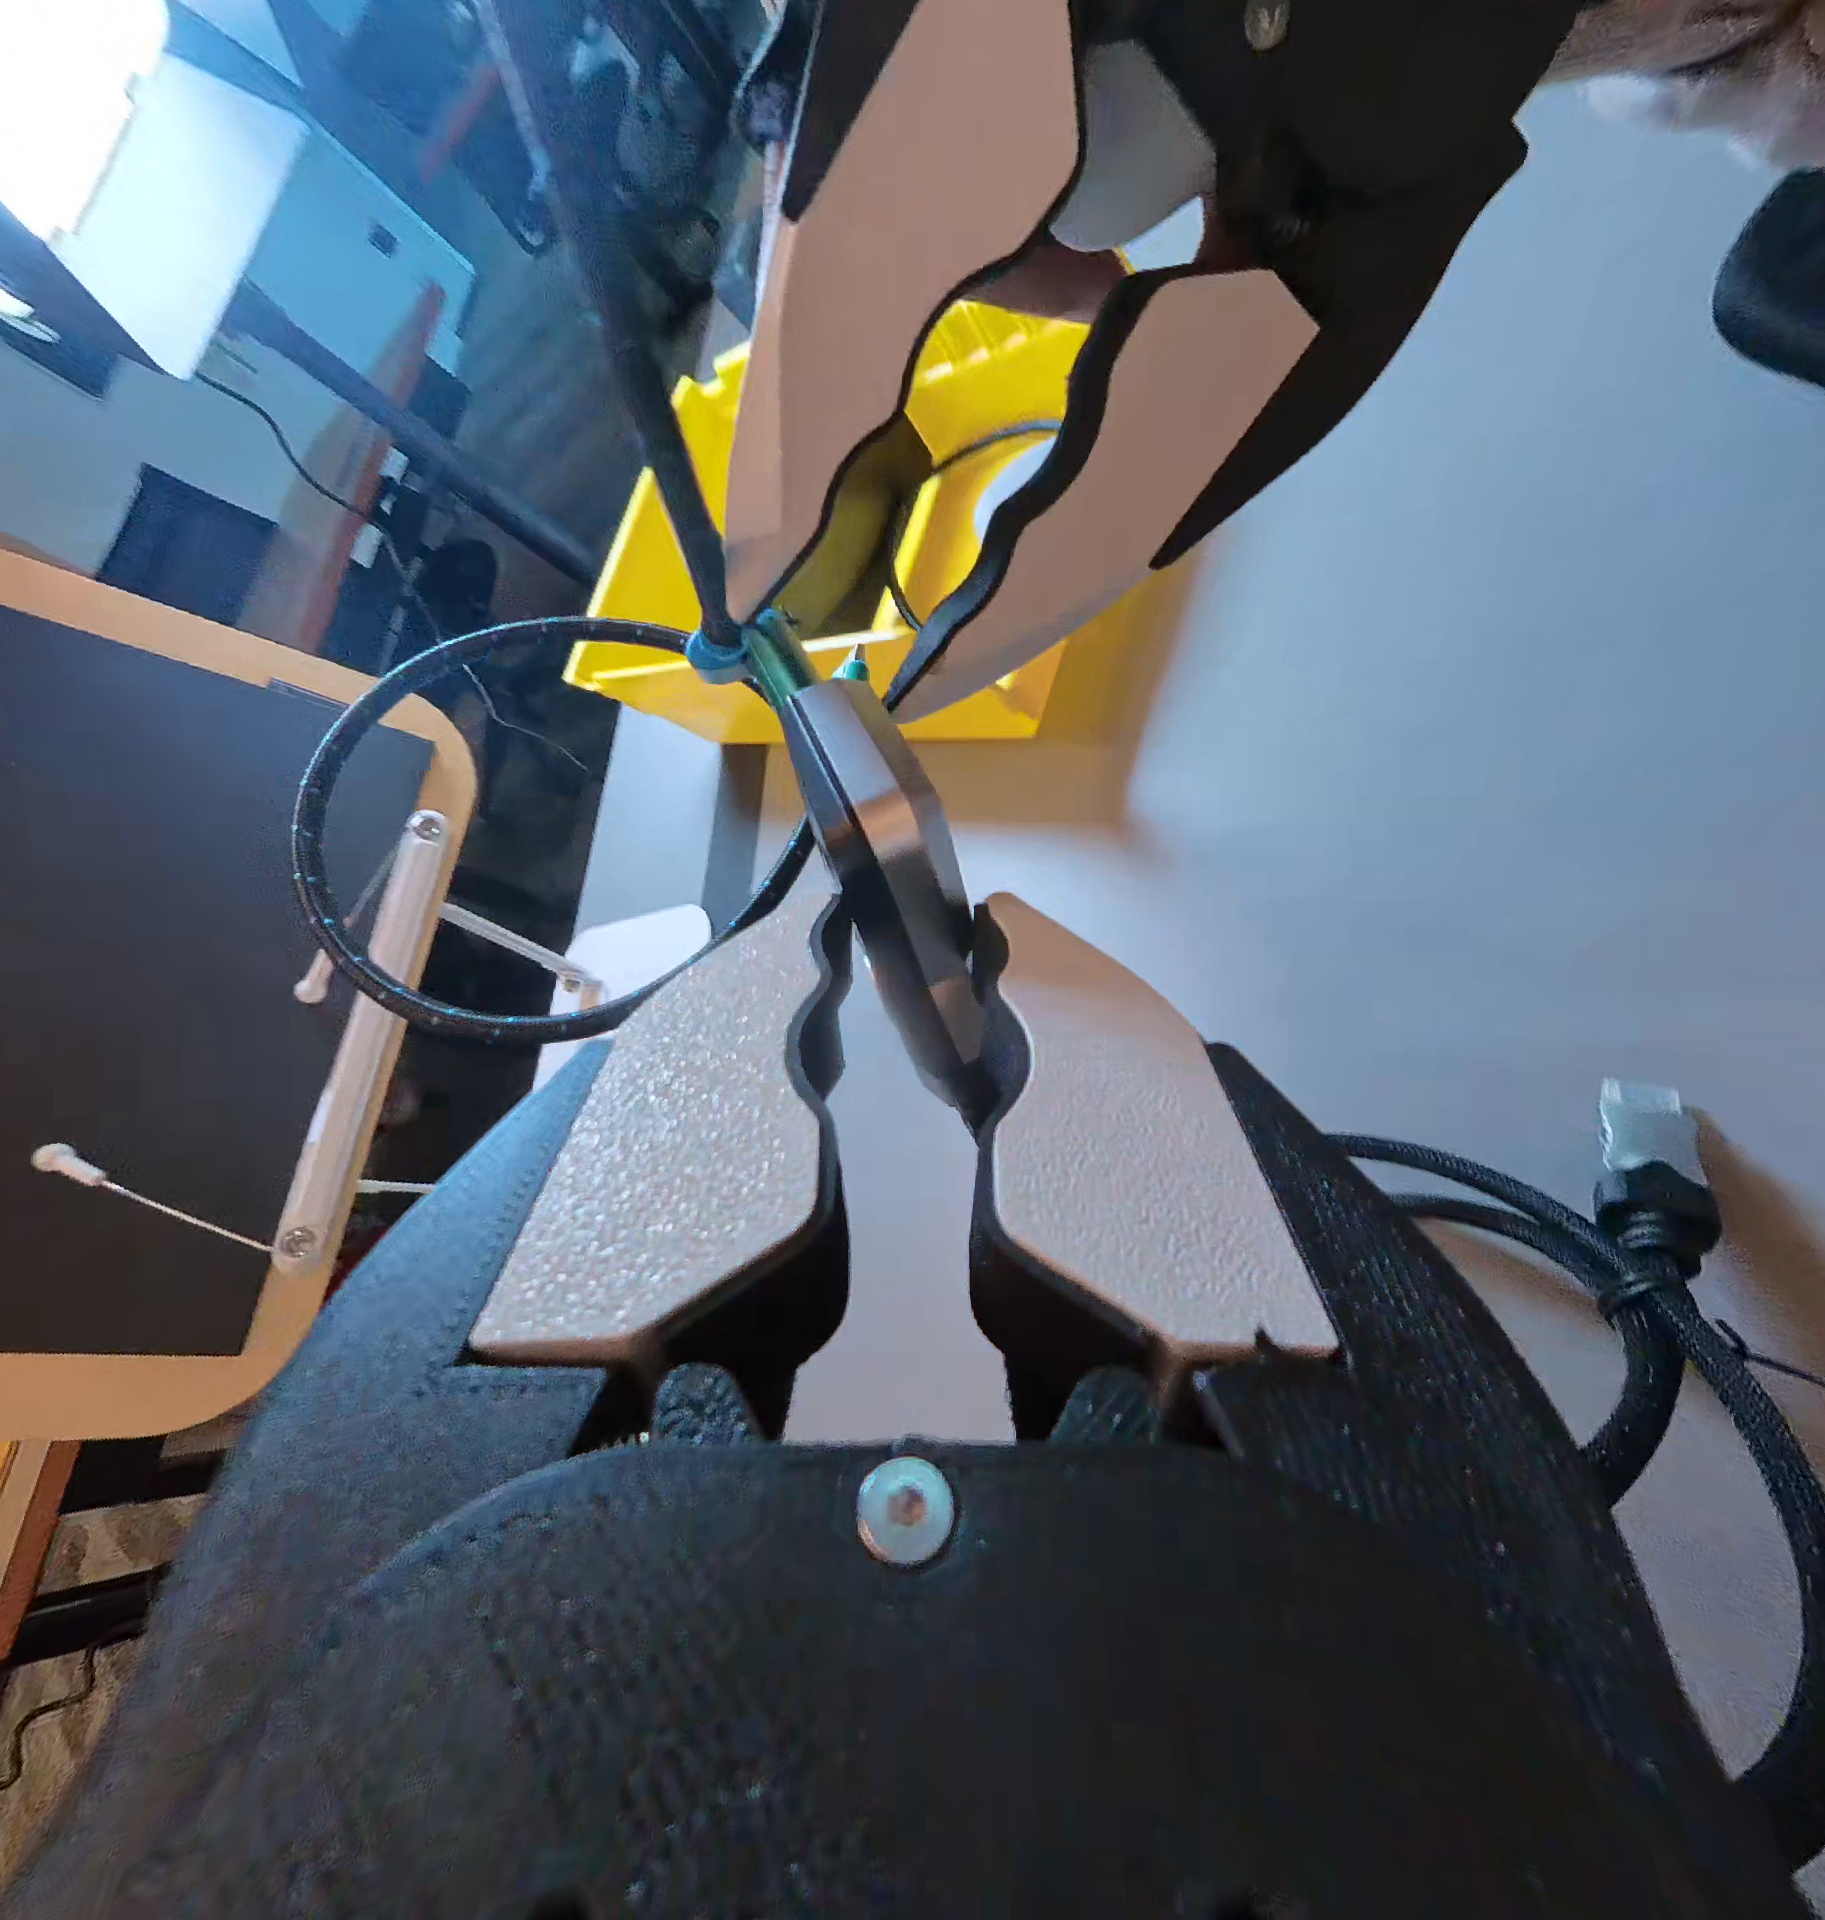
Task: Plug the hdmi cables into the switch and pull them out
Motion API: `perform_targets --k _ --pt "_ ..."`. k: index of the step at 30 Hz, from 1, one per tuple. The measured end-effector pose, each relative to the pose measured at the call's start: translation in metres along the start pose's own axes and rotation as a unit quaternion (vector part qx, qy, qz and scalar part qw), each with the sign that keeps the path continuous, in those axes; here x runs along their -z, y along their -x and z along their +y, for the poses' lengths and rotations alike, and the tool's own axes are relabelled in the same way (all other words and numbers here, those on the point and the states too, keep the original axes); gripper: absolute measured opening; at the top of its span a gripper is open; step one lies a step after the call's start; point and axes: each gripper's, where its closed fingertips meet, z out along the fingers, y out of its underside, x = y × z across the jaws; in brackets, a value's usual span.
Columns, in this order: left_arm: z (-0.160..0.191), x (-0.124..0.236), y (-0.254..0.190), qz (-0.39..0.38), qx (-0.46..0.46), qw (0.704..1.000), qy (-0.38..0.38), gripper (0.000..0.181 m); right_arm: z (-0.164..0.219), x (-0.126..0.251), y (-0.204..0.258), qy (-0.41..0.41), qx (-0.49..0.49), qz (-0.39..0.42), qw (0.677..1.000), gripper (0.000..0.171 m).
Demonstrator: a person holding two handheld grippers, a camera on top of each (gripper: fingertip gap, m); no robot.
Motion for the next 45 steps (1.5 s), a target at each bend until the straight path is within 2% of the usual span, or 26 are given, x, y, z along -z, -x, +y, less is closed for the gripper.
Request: perform_targets --k 5,8,11,15,20,25,30,33,36,38,41,42,45 --pt "0.016 -0.007 -0.015 0.034 -0.025 0.998 0.046 0.023 0.008 -0.015 0.028 0.018 0.021 -0.038 0.999 0.03" --pt "0.023 -0.012 -0.027 0.063 -0.045 0.995 0.065 0.023 0.009 -0.018 0.043 0.021 0.042 -0.058 0.997 0.018" --pt "0.026 -0.016 -0.032 0.076 -0.053 0.993 0.068 0.023 0.013 -0.019 0.052 0.033 0.037 -0.088 0.995 0.016" --pt "0.024 -0.027 -0.029 0.063 -0.032 0.996 0.047 0.028 0.026 -0.019 0.051 0.066 0.001 -0.105 0.992 0.017" --pt "0.023 -0.047 -0.026 0.028 -0.015 0.998 0.062 0.038 0.046 -0.02 0.057 0.109 -0.056 -0.137 0.983 0.017" --pt "0.014 -0.057 -0.027 0.022 0.023 0.998 0.045 0.037 0.055 -0.015 0.057 0.13 -0.118 -0.166 0.97 0.018" --pt "0.007 -0.053 -0.022 -0.007 0.02 0.998 0.062 0.04 0.055 -0.014 0.053 0.14 -0.165 -0.168 0.962 0.019" --pt "-0.012 -0.038 -0.02 -0.006 0.037 0.999 0.028 0.044 0.068 -0.016 0.047 0.174 -0.167 -0.143 0.96 0.017" --pt "-0.024 -0.022 -0.009 -0.029 0.039 0.999 -0.001 0.045 0.069 -0.015 0.044 0.168 -0.206 -0.142 0.953 0.016" --pt "-0.023 -0.024 -0.008 -0.036 0.021 0.999 -0.004 0.045 0.061 -0.015 0.043 0.153 -0.206 -0.144 0.956 0.016" --pt "-0.003 -0.04 -0.008 -0.05 -0.013 0.998 0.042 0.054 0.047 -0.015 0.046 0.137 -0.185 -0.146 0.962 0.016" --pt "0.0 -0.043 -0.005 -0.062 -0.025 0.997 0.044 0.05 0.045 -0.016 0.047 0.135 -0.17 -0.144 0.965 0.015" --pt "0.014 -0.046 -0.001 -0.062 -0.015 0.996 0.062 0.055 0.034 -0.017 0.05 0.101 -0.142 -0.145 0.974 0.015"
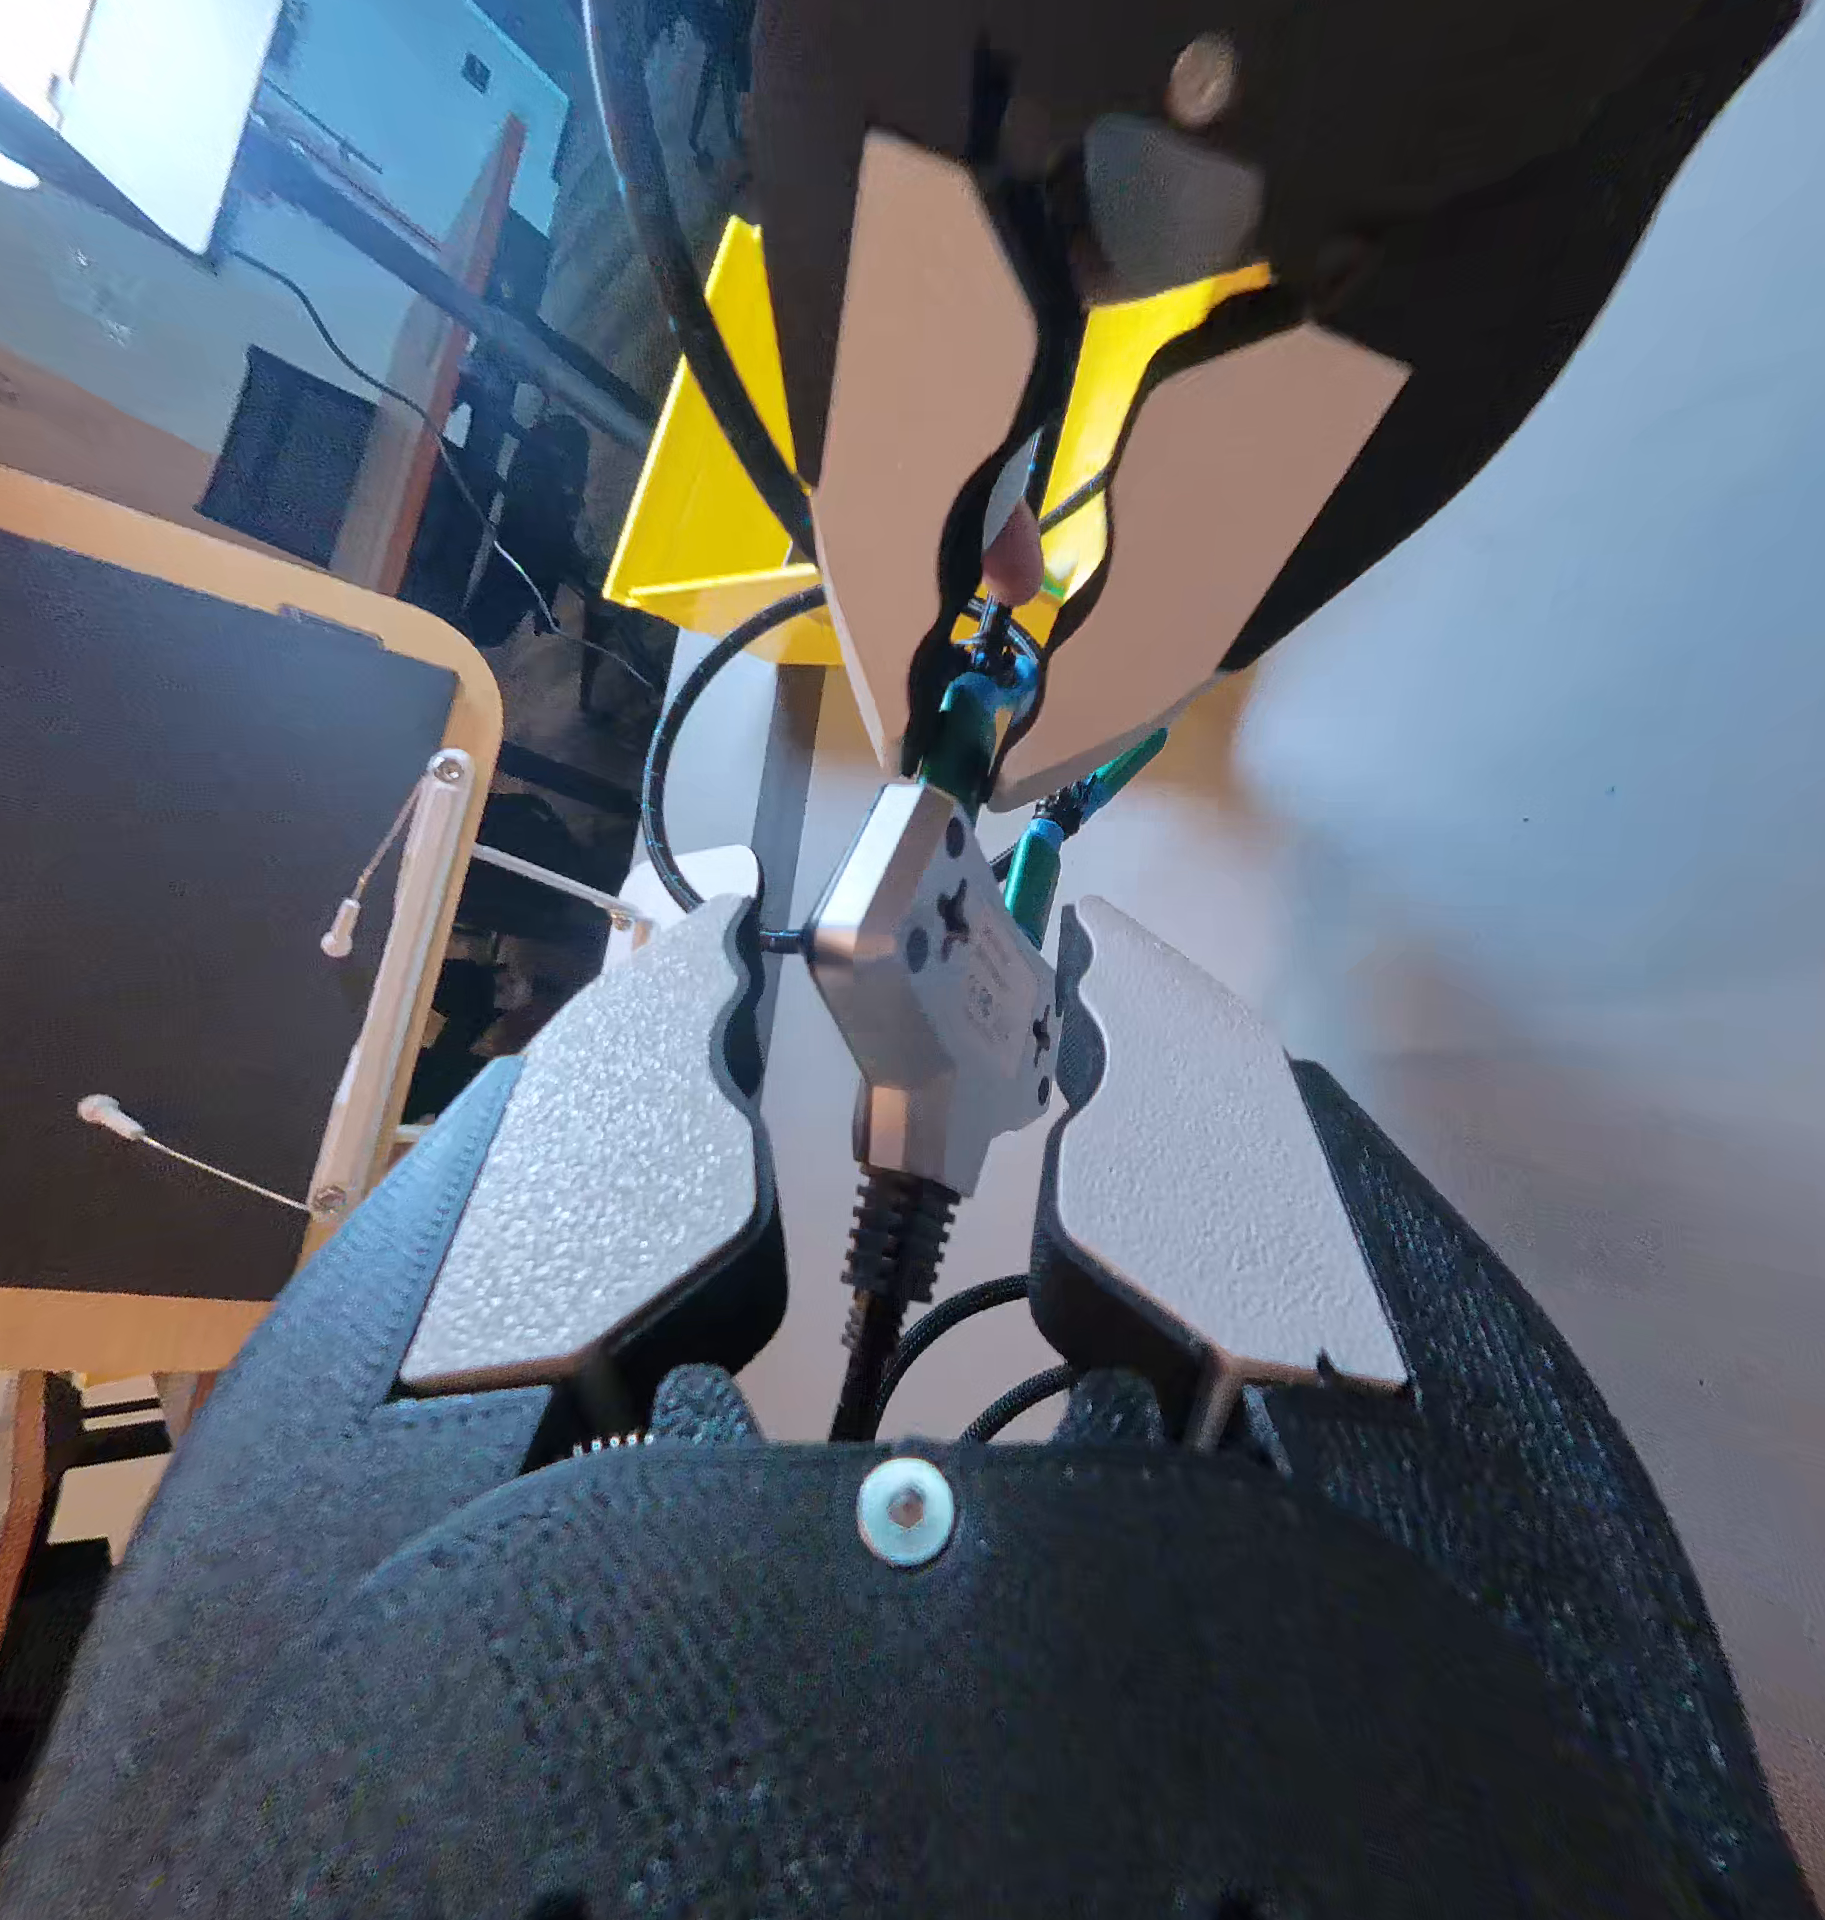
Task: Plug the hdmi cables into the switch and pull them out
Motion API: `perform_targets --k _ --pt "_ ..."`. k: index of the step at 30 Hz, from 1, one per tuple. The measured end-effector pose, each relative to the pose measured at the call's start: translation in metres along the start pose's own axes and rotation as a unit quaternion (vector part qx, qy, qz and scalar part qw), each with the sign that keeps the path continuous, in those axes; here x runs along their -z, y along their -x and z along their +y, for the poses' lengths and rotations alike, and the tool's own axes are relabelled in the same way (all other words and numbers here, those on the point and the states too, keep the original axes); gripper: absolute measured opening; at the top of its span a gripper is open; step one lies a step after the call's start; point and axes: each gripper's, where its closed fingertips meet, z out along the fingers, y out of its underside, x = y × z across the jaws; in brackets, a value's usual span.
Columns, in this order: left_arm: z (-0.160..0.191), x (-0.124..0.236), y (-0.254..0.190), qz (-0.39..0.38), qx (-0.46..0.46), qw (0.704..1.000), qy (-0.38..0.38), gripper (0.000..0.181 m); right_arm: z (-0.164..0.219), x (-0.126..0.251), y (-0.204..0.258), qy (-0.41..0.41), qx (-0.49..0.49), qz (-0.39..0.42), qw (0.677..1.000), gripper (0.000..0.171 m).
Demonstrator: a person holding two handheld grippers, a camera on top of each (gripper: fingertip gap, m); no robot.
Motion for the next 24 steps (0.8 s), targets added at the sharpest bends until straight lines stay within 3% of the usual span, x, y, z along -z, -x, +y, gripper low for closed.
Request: perform_targets --k 3,5,11,15,20,22,24 --pt "0.009 0.0 -0.011 0.047 0.019 0.999 0.006 0.051 -0.013 0.003 0.006 -0.03 0.045 0.005 0.999 0.015" --pt "0.011 -0.002 -0.01 0.036 0.008 0.999 0.012 0.034 -0.016 0.003 0.012 -0.035 0.071 0.004 0.997 0.014" --pt "0.018 -0.005 -0.014 0.038 -0.039 0.997 0.046 0.022 -0.011 -0.002 0.014 -0.037 0.095 0.011 0.995 0.013" --pt "0.018 -0.004 -0.014 0.02 -0.093 0.993 0.071 0.022 -0.01 -0.004 0.014 -0.031 0.096 0.01 0.995 0.012" --pt "0.018 -0.003 -0.012 0.017 -0.095 0.993 0.07 0.022 -0.01 -0.004 0.012 -0.035 0.096 0.005 0.995 0.012" --pt "0.03 0.002 -0.005 0.006 -0.102 0.989 0.106 0.022 0.027 -0.008 -0.001 0.063 0.109 0.02 0.992 0.012" --pt "0.046 0.016 0.015 -0.023 -0.087 0.988 0.128 0.022 0.06 -0.006 -0.01 0.072 0.062 0.005 0.995 0.012"
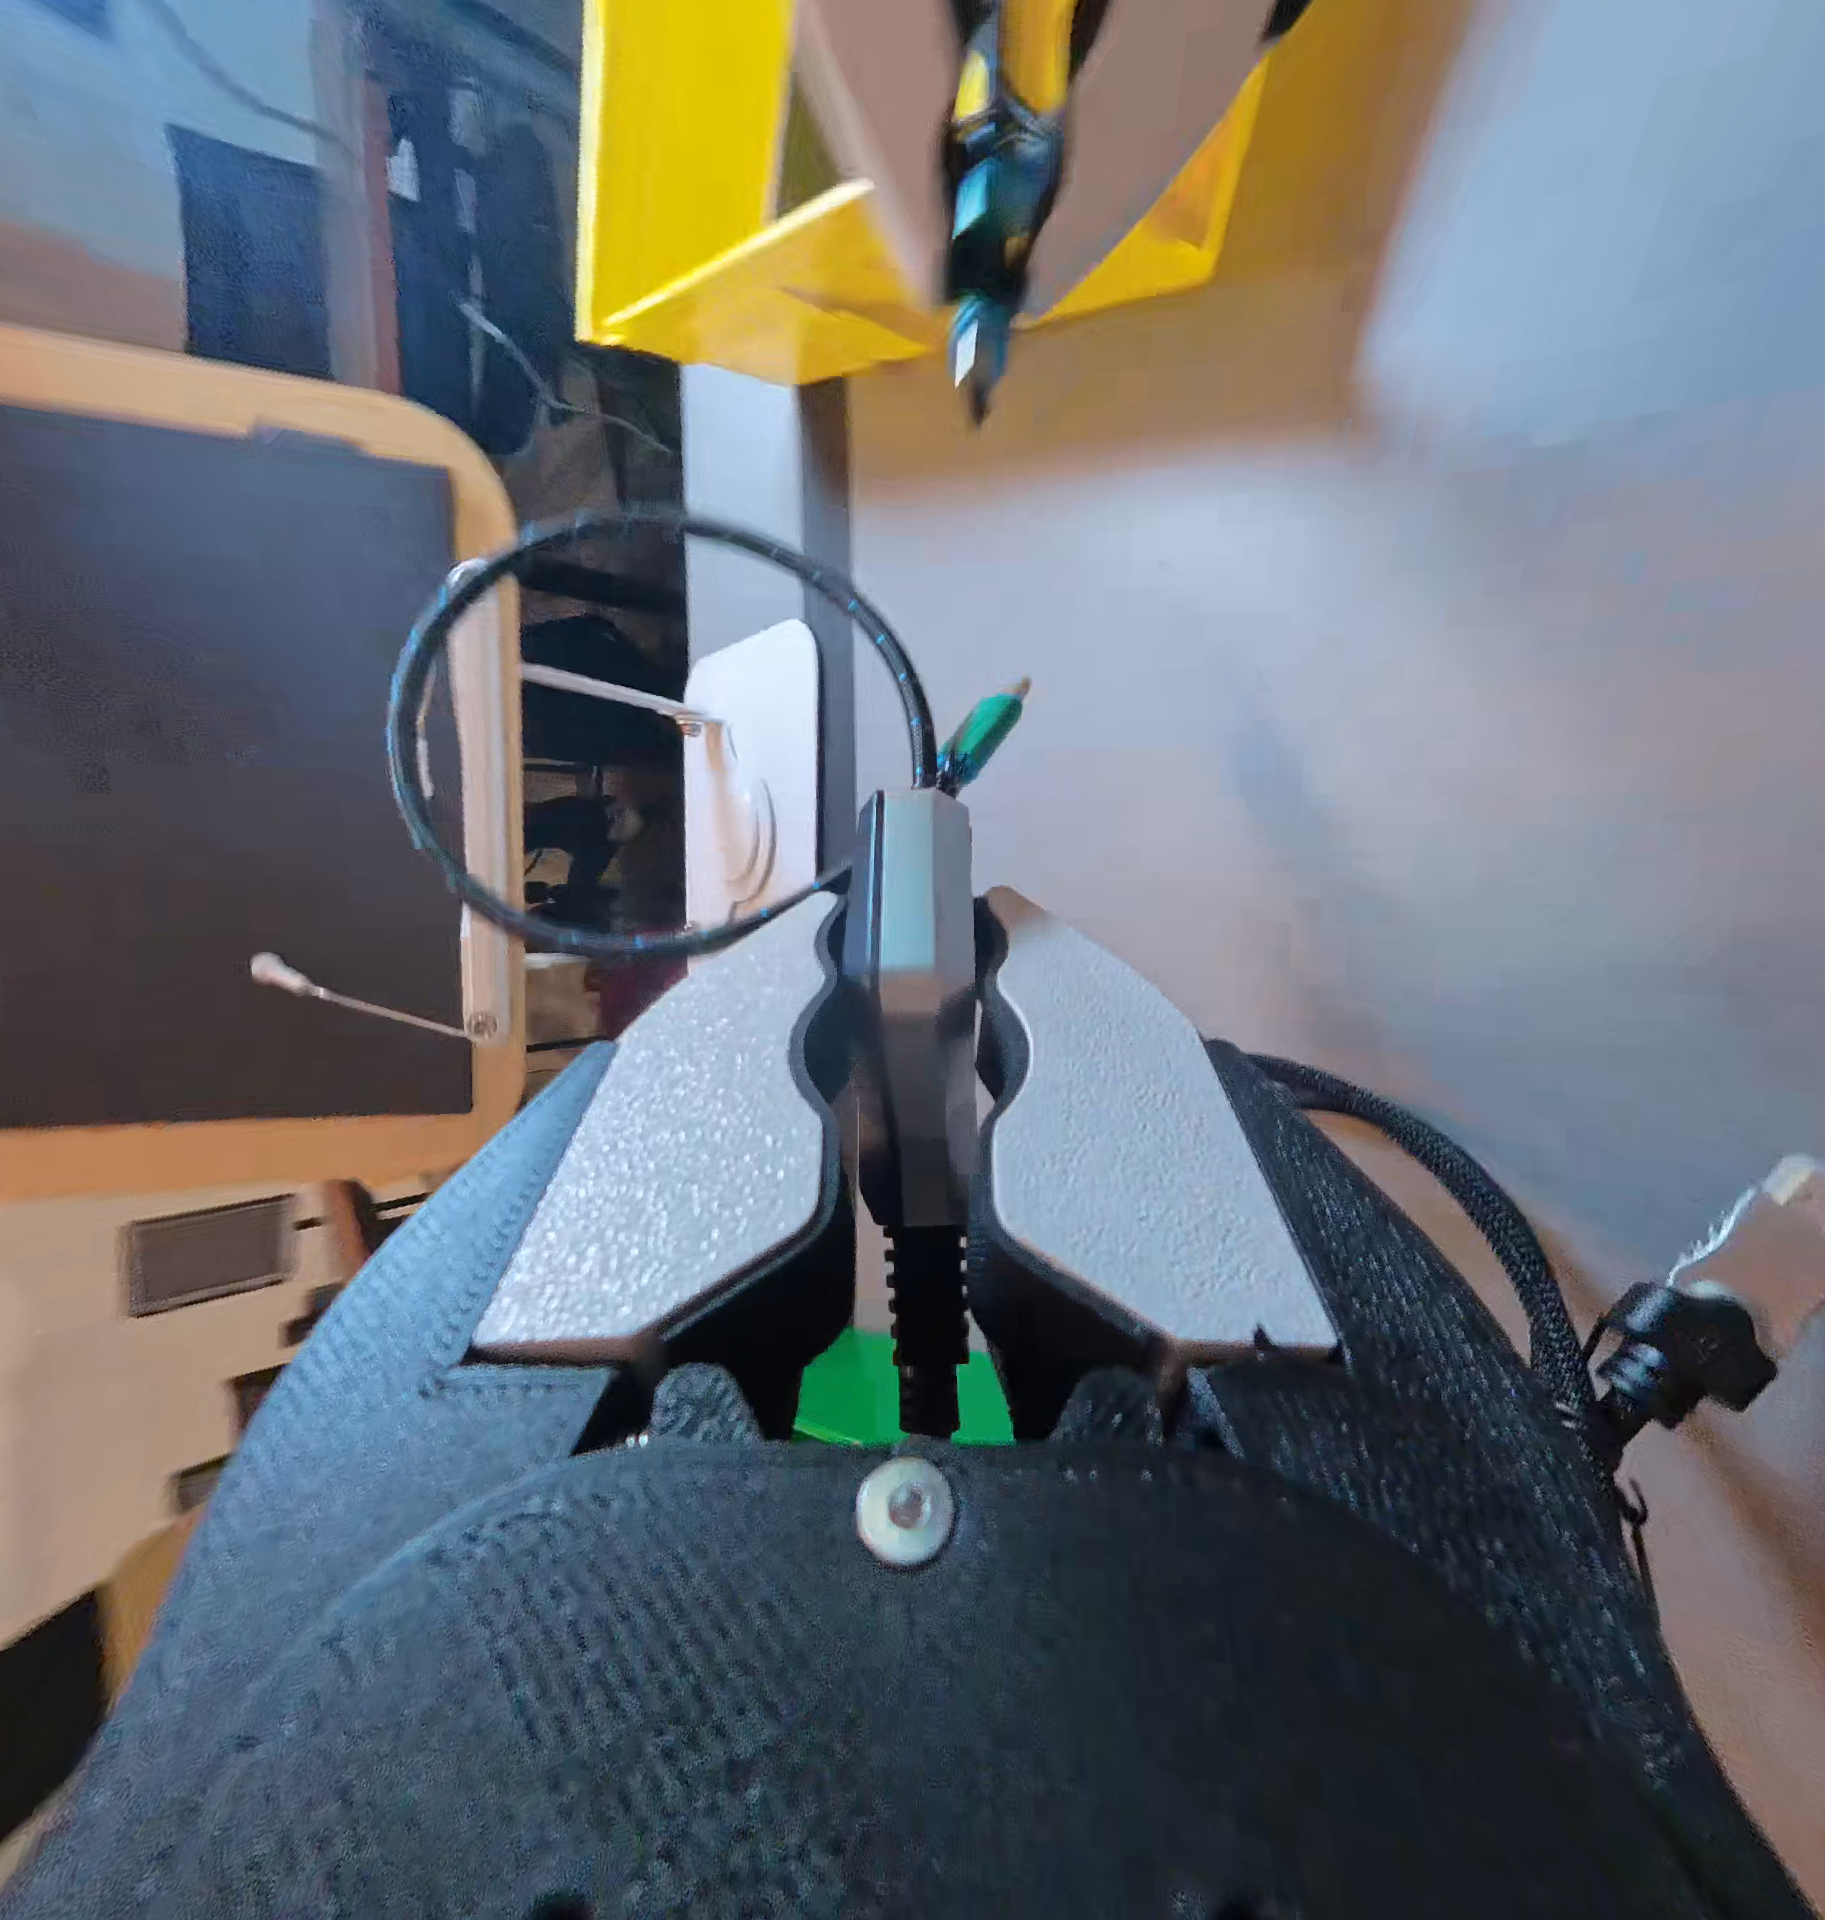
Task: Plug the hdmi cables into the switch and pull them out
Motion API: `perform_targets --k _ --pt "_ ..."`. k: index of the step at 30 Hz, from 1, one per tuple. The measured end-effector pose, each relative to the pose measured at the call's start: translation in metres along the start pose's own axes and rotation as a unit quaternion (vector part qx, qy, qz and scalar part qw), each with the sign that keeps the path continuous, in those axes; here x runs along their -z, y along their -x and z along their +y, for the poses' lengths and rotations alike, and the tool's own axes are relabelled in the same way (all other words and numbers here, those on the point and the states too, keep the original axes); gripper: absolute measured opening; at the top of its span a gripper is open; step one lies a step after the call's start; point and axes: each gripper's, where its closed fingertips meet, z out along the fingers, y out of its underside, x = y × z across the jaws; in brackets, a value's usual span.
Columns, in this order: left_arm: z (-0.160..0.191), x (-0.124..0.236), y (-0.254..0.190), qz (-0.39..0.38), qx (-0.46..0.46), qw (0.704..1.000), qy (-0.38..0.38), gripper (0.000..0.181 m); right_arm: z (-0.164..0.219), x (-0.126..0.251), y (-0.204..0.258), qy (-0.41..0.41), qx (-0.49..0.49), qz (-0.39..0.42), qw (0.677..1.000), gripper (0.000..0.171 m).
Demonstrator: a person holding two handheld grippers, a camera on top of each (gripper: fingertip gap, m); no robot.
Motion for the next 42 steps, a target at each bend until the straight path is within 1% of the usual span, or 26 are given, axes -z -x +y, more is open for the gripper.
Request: perform_targets --k 2,4,6,8,10,12,15,16,18,22,23,25,27,29,32,34,36,38,39,41,42 --pt "0.005 0.014 0.016 -0.004 0.06 0.997 -0.05 0.021 0.01 0.015 -0.011 -0.033 -0.068 -0.02 0.997 0.012" --pt "0.012 0.025 0.034 -0.034 0.087 0.993 -0.072 0.021 0.013 0.036 -0.039 -0.07 -0.119 0.012 0.99 0.012" --pt "0.016 0.034 0.048 -0.067 0.101 0.989 -0.083 0.021 0.028 0.055 -0.063 -0.07 -0.159 0.044 0.984 0.012" --pt "0.016 0.04 0.055 -0.086 0.103 0.986 -0.093 0.021 0.052 0.062 -0.073 -0.05 -0.212 0.049 0.975 0.012" --pt "0.013 0.044 0.057 -0.094 0.102 0.986 -0.098 0.021 0.074 0.056 -0.078 -0.044 -0.281 0.047 0.958 0.012" --pt "0.008 0.045 0.056 -0.095 0.097 0.986 -0.101 0.021 0.097 0.034 -0.064 -0.026 -0.365 -0.003 0.931 0.012" --pt "-0.006 0.046 0.049 -0.081 0.086 0.985 -0.123 0.021 0.13 -0.001 -0.05 0.004 -0.434 -0.012 0.901 0.015" --pt "-0.01 0.046 0.048 -0.078 0.086 0.985 -0.131 0.021 0.13 -0.005 -0.049 -0.001 -0.447 -0.014 0.894 0.02" --pt "-0.016 0.047 0.046 -0.072 0.086 0.984 -0.141 0.021 0.118 0.0 -0.06 -0.041 -0.464 -0.006 0.885 0.026" --pt "-0.023 0.047 0.041 -0.05 0.102 0.981 -0.158 0.021 0.08 0.038 -0.09 -0.143 -0.483 0.003 0.864 0.029" --pt "-0.026 0.047 0.037 -0.042 0.101 0.981 -0.161 0.021 0.068 0.049 -0.095 -0.168 -0.475 0.002 0.864 0.029" --pt "-0.032 0.047 0.032 -0.031 0.095 0.98 -0.17 0.021 0.035 0.074 -0.099 -0.228 -0.422 -0.001 0.877 0.027" --pt "-0.039 0.046 0.026 -0.017 0.09 0.979 -0.18 0.021 -0.005 0.095 -0.091 -0.273 -0.339 -0.006 0.9 0.027" --pt "-0.046 0.045 0.019 -0.004 0.084 0.978 -0.19 0.021 -0.038 0.104 -0.068 -0.28 -0.243 -0.026 0.928 0.027" --pt "-0.054 0.043 0.007 0.021 0.069 0.977 -0.2 0.021 -0.068 0.093 -0.025 -0.234 -0.119 -0.058 0.963 0.026" --pt "-0.059 0.04 -0.001 0.032 0.05 0.979 -0.194 0.021 -0.077 0.074 -0.004 -0.186 -0.061 -0.059 0.979 0.026" --pt "-0.064 0.039 -0.009 0.039 0.031 0.981 -0.188 0.021 -0.077 0.052 0.012 -0.133 -0.011 -0.054 0.99 0.027" --pt "-0.07 0.04 -0.016 0.05 0.017 0.981 -0.189 0.021 -0.076 0.033 0.021 -0.103 0.021 -0.037 0.994 0.027" --pt "-0.071 0.04 -0.02 0.056 0.008 0.981 -0.183 0.021 -0.077 0.027 0.021 -0.1 0.029 -0.025 0.994 0.026" --pt "-0.071 0.039 -0.026 0.063 -0.008 0.982 -0.176 0.021 -0.078 0.022 0.02 -0.102 0.031 -0.011 0.994 0.019" --pt "-0.072 0.039 -0.028 0.066 -0.012 0.982 -0.177 0.021 -0.078 0.021 0.022 -0.104 0.032 -0.016 0.994 0.018"
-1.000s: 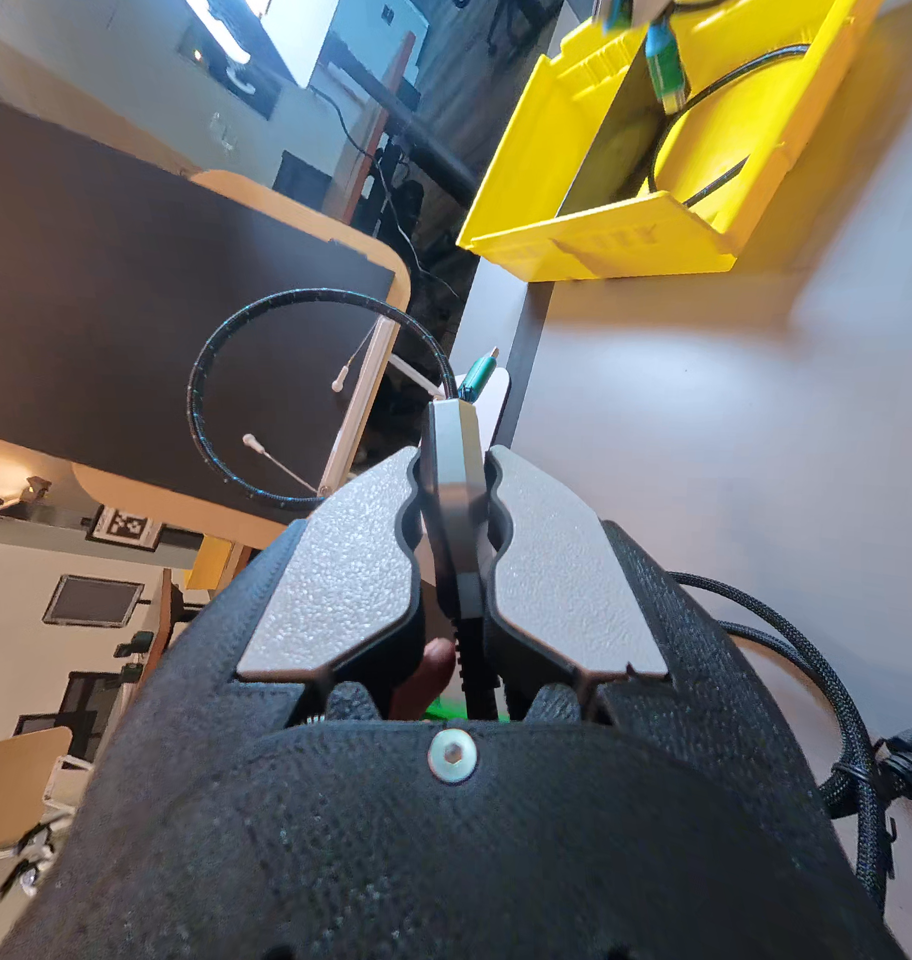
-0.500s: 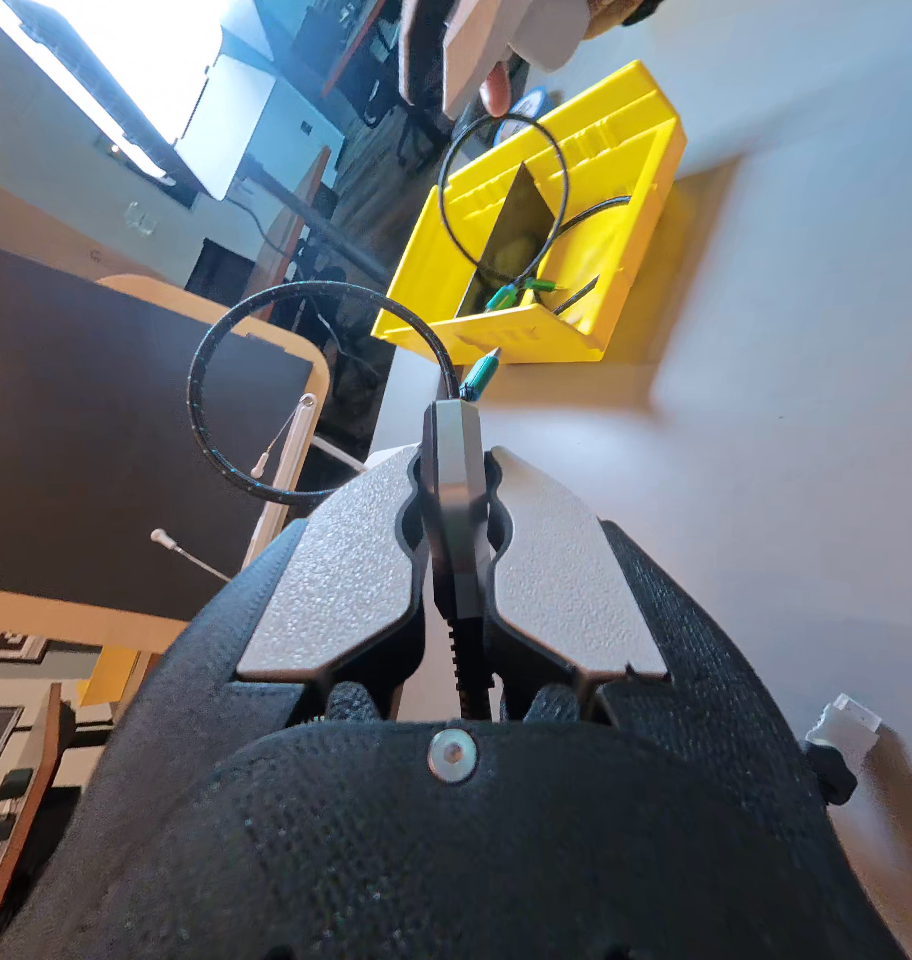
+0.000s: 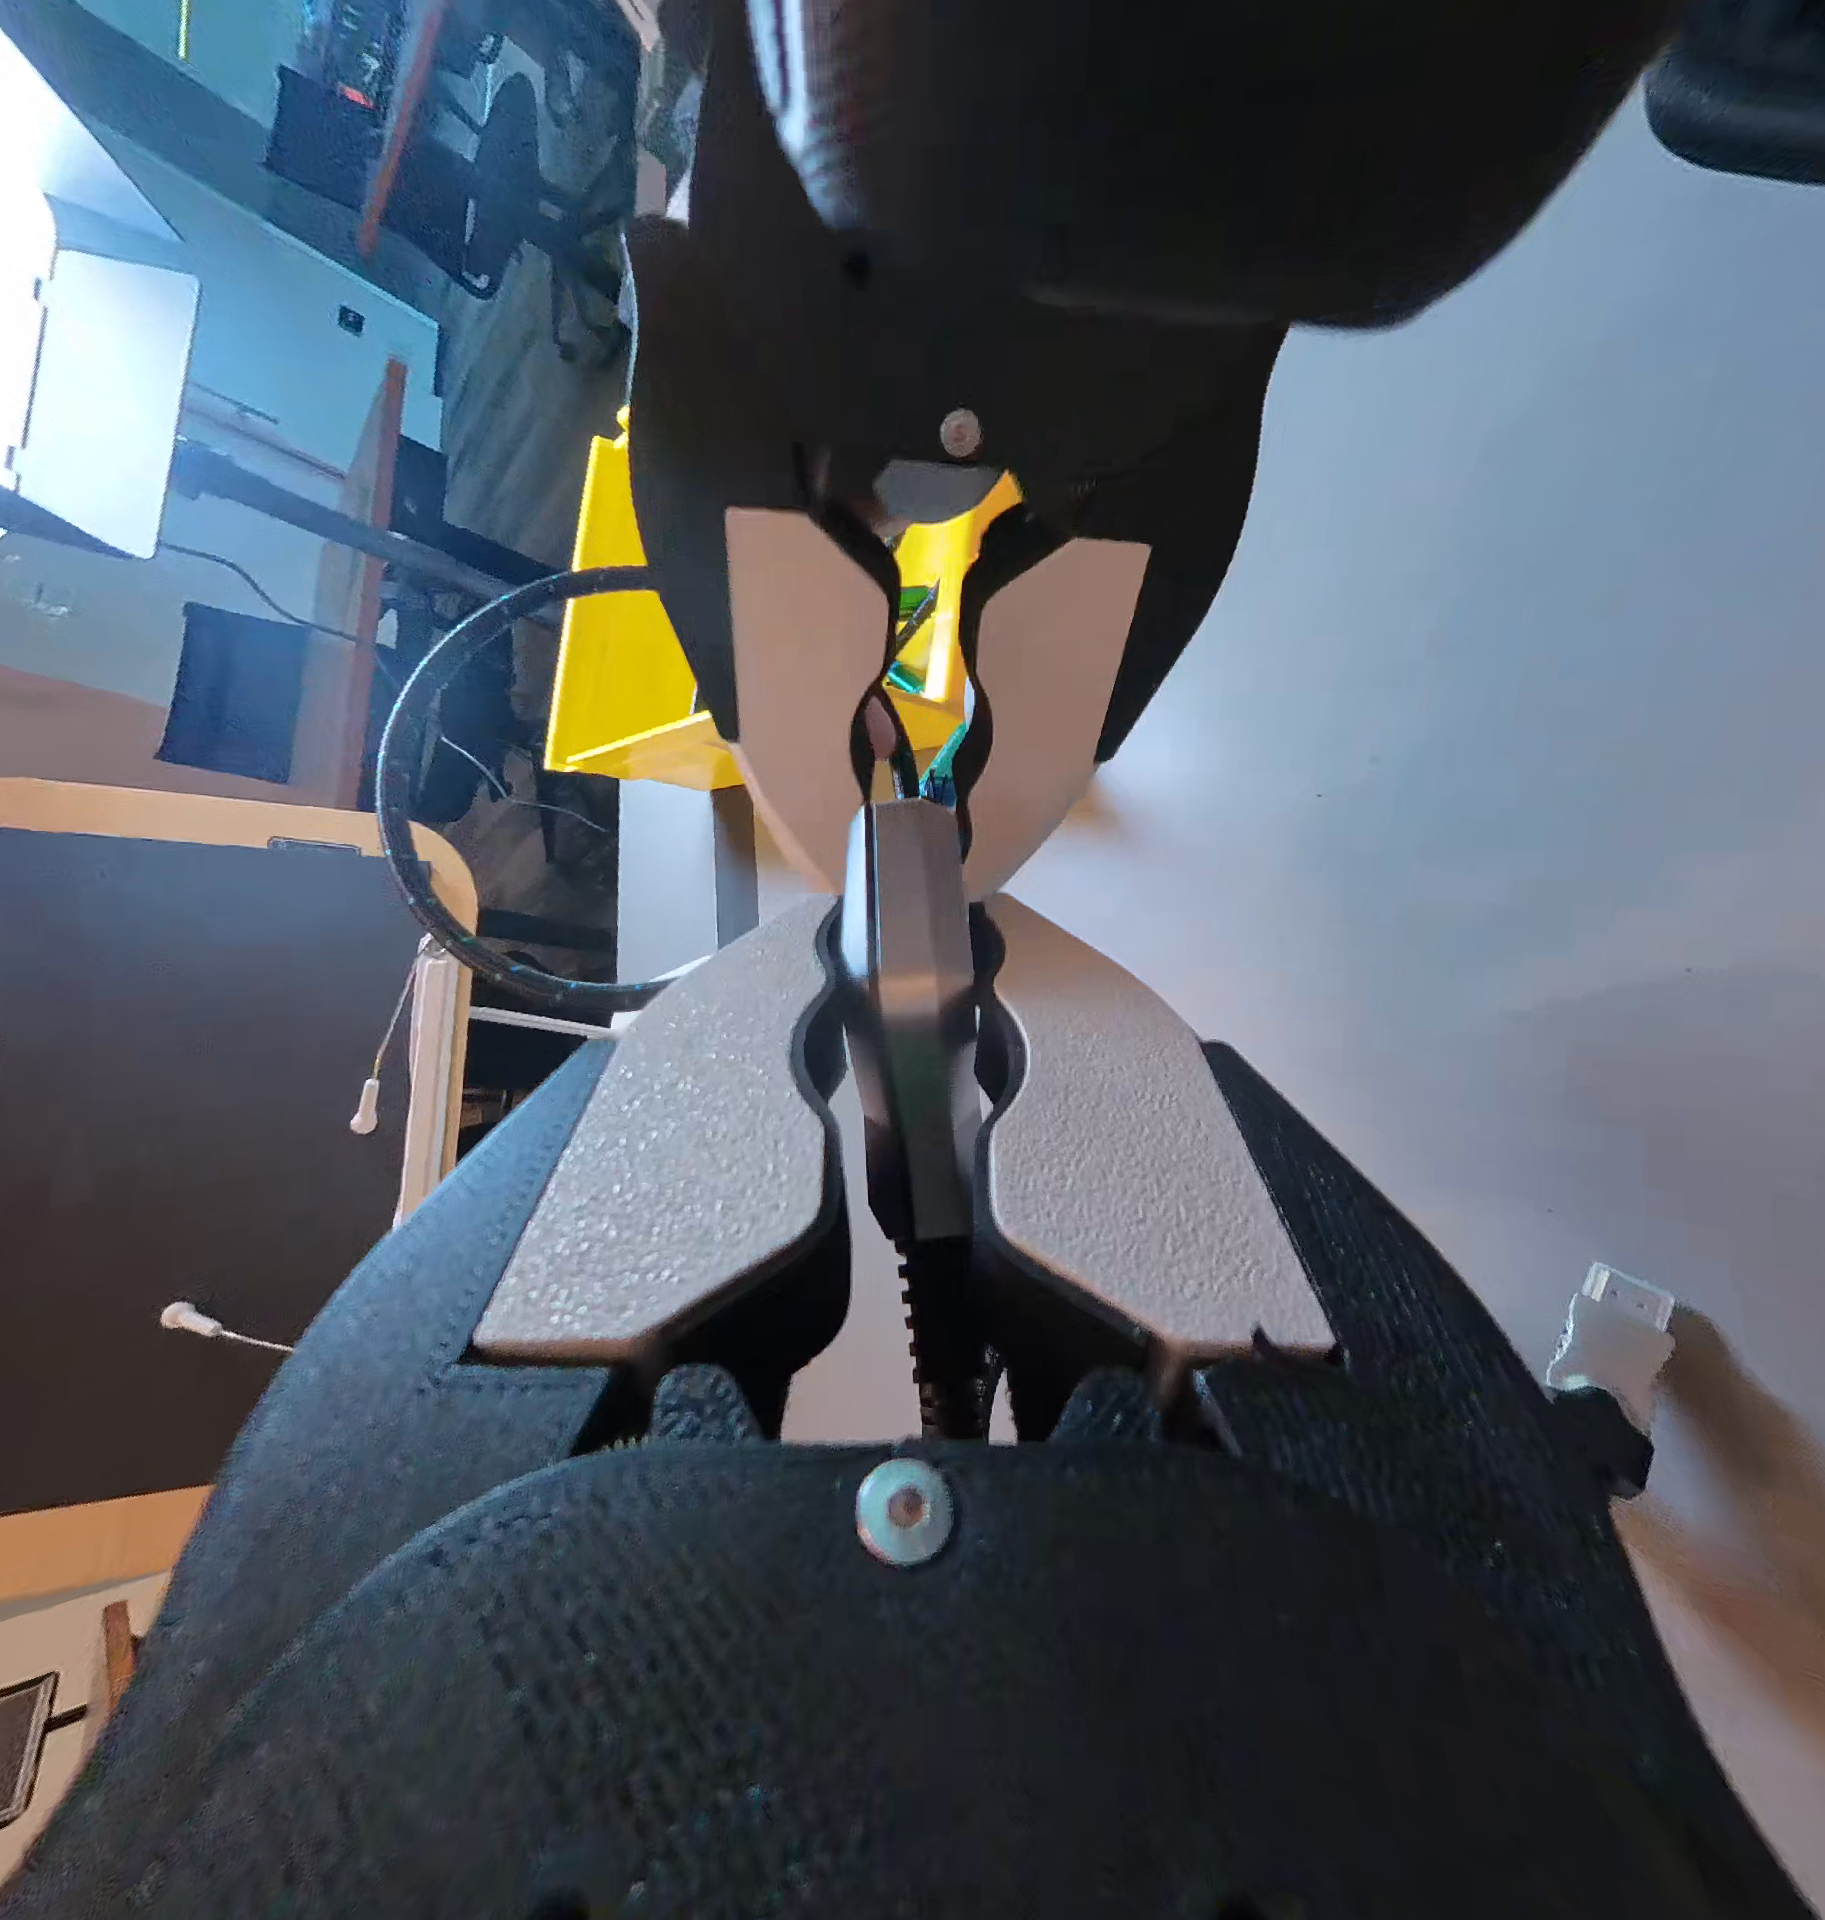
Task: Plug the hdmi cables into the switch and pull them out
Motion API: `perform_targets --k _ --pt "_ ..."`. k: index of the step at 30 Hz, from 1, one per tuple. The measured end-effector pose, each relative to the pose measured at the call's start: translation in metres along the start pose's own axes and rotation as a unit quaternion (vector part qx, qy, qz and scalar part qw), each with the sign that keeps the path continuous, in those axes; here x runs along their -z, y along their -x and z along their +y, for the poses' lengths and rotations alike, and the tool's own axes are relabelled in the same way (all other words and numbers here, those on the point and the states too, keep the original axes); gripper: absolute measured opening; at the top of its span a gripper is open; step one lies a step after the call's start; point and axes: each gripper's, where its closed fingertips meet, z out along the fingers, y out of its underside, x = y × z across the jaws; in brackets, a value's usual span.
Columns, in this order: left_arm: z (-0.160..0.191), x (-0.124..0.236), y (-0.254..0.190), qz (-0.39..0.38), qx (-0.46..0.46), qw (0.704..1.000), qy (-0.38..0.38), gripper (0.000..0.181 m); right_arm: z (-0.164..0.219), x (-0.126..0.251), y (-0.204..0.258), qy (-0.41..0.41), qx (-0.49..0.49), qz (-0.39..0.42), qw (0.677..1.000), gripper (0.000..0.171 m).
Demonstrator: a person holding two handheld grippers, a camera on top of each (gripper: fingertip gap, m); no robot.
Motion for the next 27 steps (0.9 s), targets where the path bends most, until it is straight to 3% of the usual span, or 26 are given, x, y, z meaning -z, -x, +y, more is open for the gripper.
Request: perform_targets --k 6,11,17,20,27 --pt "0.005 -0.003 -0.004 0.016 0.012 1.0 0.006 0.021 0.003 -0.001 0.01 -0.007 0.004 -0.034 0.999 0.012" --pt "0.038 -0.012 -0.005 0.009 -0.012 0.995 0.097 0.033 0.0 0.002 0.009 -0.026 0.0 -0.036 0.999 0.012" --pt "0.047 -0.033 -0.01 0.005 -0.025 0.993 0.115 0.026 0.015 -0.003 0.012 -0.001 0.001 -0.045 0.999 0.012" --pt "0.063 -0.039 -0.006 -0.006 -0.013 0.986 0.164 0.025 0.025 -0.007 0.01 0.021 0.008 -0.041 0.999 0.012" --pt "0.06 -0.049 -0.006 0.0 0.045 0.987 0.157 0.026 0.036 0.001 0.01 0.043 -0.012 -0.073 0.996 0.012"
